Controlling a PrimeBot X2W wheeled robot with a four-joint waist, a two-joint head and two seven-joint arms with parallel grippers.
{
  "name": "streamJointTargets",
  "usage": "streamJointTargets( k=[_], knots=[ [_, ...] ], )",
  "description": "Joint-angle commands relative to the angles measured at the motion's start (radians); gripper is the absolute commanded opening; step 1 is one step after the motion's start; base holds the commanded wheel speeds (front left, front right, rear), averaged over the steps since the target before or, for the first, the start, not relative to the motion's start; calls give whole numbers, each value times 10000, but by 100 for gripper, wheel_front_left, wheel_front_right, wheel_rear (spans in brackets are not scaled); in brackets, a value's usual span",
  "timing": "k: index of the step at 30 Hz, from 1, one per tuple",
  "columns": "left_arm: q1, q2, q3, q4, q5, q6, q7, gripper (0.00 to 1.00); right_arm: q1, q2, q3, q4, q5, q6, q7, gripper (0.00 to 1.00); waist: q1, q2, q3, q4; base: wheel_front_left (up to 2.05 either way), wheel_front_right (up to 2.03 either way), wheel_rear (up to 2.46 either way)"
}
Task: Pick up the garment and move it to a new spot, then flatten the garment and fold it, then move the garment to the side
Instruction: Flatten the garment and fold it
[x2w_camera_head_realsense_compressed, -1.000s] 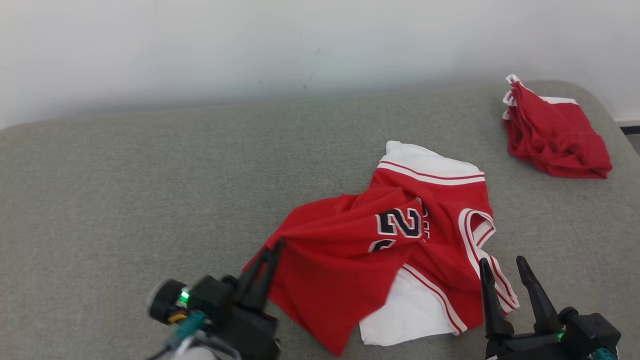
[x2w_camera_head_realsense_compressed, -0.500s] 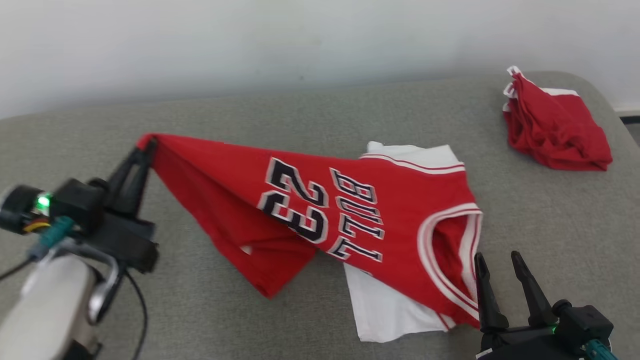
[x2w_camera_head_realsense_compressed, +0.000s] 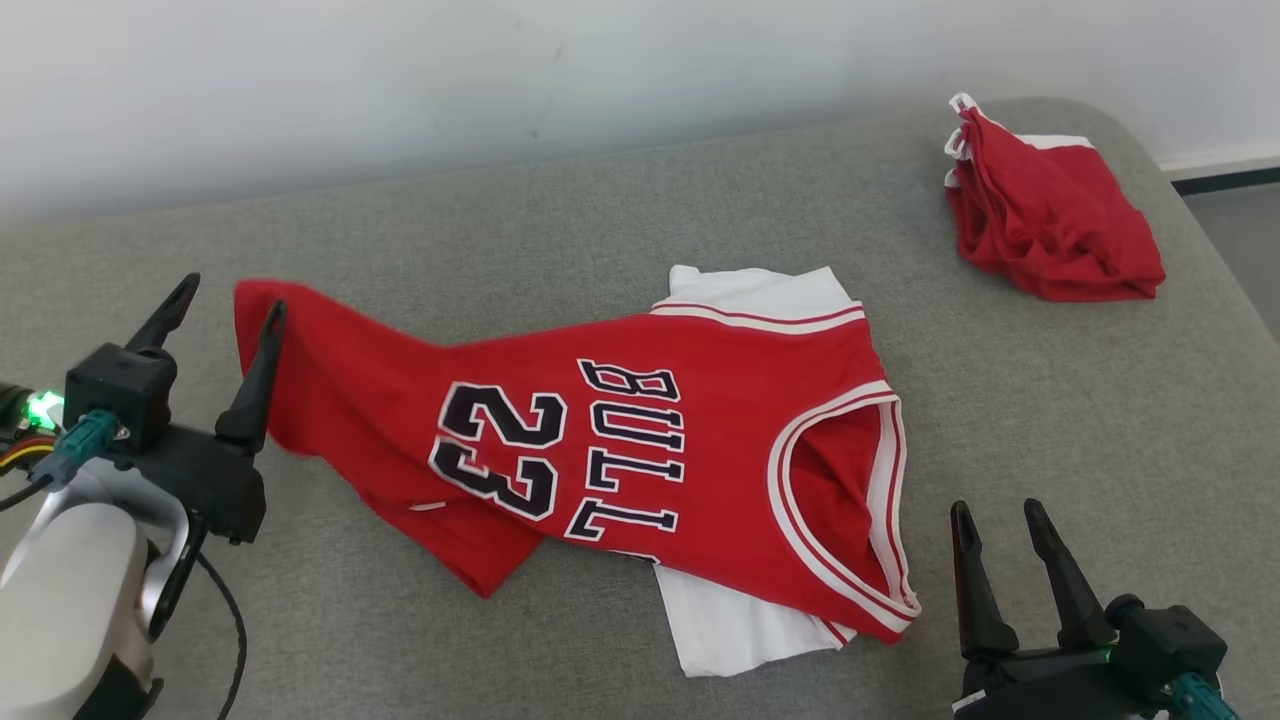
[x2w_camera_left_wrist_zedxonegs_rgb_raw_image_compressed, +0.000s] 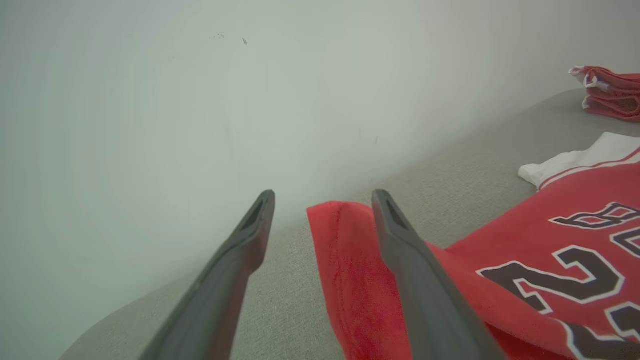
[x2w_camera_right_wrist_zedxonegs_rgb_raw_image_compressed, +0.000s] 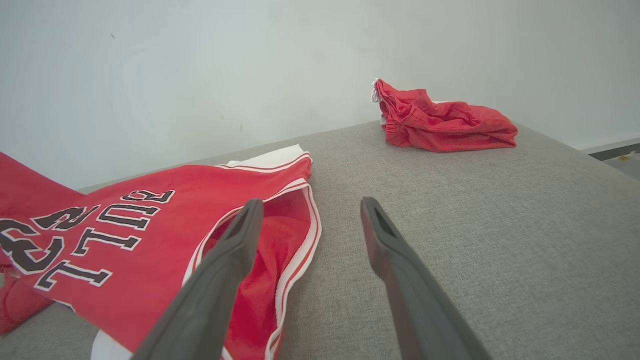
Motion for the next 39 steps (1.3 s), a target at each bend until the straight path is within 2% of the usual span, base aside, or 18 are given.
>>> streamJointTargets(
  k=[1,7,15,24,31,39],
  knots=[
    [58,-29,-2,200,-12,40,-84,100,66,48,-44,-12,5,-27,0,100,-1,-1,-107,85,0,0,0],
    [550,-75,240,234,-114,110,-131,100,268,-36,82,-38,30,-27,1,100,-1,-1,-460,403,0,0,0],
    [2241,-517,1548,-1971,178,815,-123,100,630,-120,291,2,101,-27,1,100,-1,-1,-923,979,0,0,0],
    [4761,-1623,2975,-4296,801,1326,-125,100,892,-241,295,602,119,-27,1,100,-1,-1,-1147,1462,0,0,0],
    [6045,-2779,3544,-5290,1455,1346,-126,100,479,-454,398,1000,92,-27,0,100,-1,-1,-1112,1913,0,0,0],
    [6830,-3687,3869,-5315,2277,968,-127,100,-759,-846,1132,2684,291,-27,327,100,-1,-1,-1054,2310,0,0,0]
  ],
)
